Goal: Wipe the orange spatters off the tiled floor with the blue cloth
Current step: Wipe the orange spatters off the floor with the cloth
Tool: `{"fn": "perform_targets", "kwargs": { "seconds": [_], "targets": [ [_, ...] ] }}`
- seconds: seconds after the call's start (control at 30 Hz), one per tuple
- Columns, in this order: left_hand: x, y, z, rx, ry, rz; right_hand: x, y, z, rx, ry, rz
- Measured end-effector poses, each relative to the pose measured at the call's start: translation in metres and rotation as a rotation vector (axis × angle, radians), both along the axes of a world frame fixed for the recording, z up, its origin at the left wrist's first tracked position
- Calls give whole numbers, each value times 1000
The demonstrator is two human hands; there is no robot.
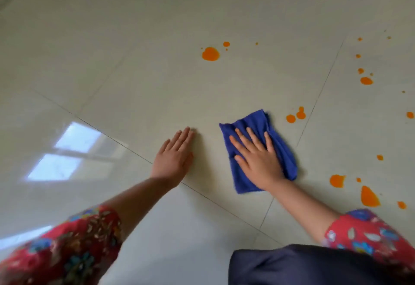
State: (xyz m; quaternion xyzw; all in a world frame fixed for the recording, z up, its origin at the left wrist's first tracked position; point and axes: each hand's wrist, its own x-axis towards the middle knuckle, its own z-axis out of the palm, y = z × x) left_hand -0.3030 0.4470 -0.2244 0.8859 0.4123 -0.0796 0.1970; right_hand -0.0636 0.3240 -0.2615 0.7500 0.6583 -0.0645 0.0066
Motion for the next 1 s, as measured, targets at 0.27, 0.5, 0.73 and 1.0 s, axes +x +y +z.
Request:
{"fn": "perform_targets", "kwargs": {
  "seconds": [0.27,0.5,0.73,1.0],
  "targets": [
    [55,-77,-7,-71,-164,268,31,-85,-2,20,27,201],
    [97,-86,-13,-51,-250,347,15,-34,-2,39,48,-31],
    [111,-63,-25,55,-265,181,63,6,-10,119,10,3],
    [140,-66,-42,118,-141,10,123,-11,-15,190,-14,-669]
  ]
}}
